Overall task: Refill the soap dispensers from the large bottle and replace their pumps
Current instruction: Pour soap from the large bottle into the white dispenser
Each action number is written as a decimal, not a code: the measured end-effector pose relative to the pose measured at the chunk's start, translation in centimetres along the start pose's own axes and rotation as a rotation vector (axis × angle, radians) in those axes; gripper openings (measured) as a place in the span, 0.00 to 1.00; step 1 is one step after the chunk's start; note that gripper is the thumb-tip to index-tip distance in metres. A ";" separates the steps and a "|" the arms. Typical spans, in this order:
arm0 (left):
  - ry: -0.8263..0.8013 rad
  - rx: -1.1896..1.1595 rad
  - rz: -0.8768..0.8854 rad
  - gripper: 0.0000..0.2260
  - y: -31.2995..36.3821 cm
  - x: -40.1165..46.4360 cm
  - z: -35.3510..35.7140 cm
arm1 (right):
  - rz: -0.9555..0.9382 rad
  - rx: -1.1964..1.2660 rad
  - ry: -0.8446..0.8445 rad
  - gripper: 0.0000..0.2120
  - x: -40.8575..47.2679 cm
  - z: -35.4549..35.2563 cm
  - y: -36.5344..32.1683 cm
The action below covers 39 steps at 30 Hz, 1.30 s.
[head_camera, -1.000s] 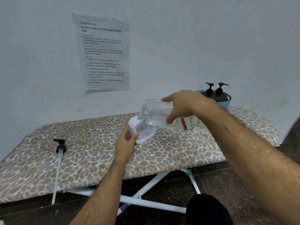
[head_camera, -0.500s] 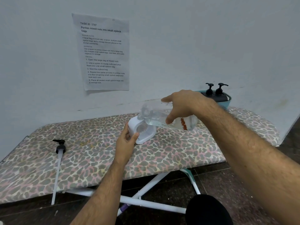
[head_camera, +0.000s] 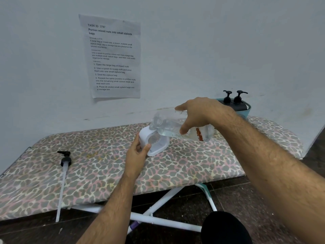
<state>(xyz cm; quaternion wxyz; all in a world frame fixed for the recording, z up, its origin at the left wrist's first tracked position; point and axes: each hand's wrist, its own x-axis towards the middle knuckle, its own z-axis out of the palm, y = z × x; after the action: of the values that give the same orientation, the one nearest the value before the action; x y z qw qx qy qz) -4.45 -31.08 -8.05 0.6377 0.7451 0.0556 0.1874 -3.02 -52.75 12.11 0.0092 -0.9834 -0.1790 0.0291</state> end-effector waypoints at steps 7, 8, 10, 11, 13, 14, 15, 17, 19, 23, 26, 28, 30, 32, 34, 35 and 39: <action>0.007 0.022 0.000 0.29 -0.2 0.1 -0.1 | 0.004 0.005 0.000 0.44 0.1 0.0 0.0; 0.005 0.026 0.003 0.29 -0.2 0.1 -0.1 | 0.005 0.006 0.001 0.44 0.1 0.0 0.0; 0.005 0.030 0.003 0.29 -0.1 0.1 -0.1 | 0.003 0.003 0.002 0.44 0.1 0.0 0.0; 0.005 0.023 0.001 0.29 -0.1 0.1 -0.1 | 0.002 0.002 0.002 0.44 0.0 0.0 0.0; 0.006 0.009 -0.005 0.29 0.0 0.0 0.0 | 0.003 0.000 0.003 0.44 0.0 0.0 0.0; 0.006 0.007 -0.005 0.29 0.1 -0.1 0.0 | 0.003 0.000 0.003 0.44 0.1 0.0 0.0; 0.005 0.007 -0.005 0.29 0.1 -0.1 0.1 | 0.003 0.000 0.003 0.44 0.1 0.0 0.0; 0.004 0.010 -0.005 0.29 0.1 0.0 0.1 | 0.004 0.001 0.000 0.44 0.1 0.0 -0.1; 0.007 0.009 -0.007 0.29 0.1 0.0 0.1 | 0.005 0.001 -0.002 0.44 0.1 -0.1 -0.1; 0.006 0.009 -0.004 0.29 0.2 -0.1 0.1 | 0.006 0.000 -0.005 0.44 0.0 -0.1 -0.1; 0.006 0.006 -0.008 0.28 0.2 -0.2 0.1 | 0.007 -0.001 -0.009 0.44 0.0 -0.1 -0.1; 0.003 0.006 -0.008 0.28 0.2 -0.1 0.0 | 0.007 0.001 -0.007 0.43 0.0 -0.1 -0.1; 0.003 0.002 -0.006 0.28 0.1 -0.1 0.0 | 0.007 0.000 -0.007 0.44 0.1 -0.1 -0.1; 0.001 -0.003 -0.002 0.28 -0.1 0.0 -0.1 | 0.003 -0.008 -0.008 0.44 0.2 0.0 0.0; 0.000 -0.002 -0.001 0.28 -0.2 0.0 -0.1 | 0.003 -0.011 -0.010 0.45 0.4 0.0 0.1; -0.001 -0.001 0.000 0.28 -0.2 0.1 -0.1 | 0.004 -0.009 -0.009 0.45 0.4 0.0 0.1; -0.003 -0.009 -0.003 0.28 -0.1 0.1 0.0 | 0.005 -0.005 -0.009 0.45 0.4 0.1 0.1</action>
<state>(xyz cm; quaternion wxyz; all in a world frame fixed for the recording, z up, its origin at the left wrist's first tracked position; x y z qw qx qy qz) -4.37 -31.00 -8.16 0.6413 0.7424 0.0552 0.1855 -2.64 -52.76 12.01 0.0061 -0.9837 -0.1769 0.0329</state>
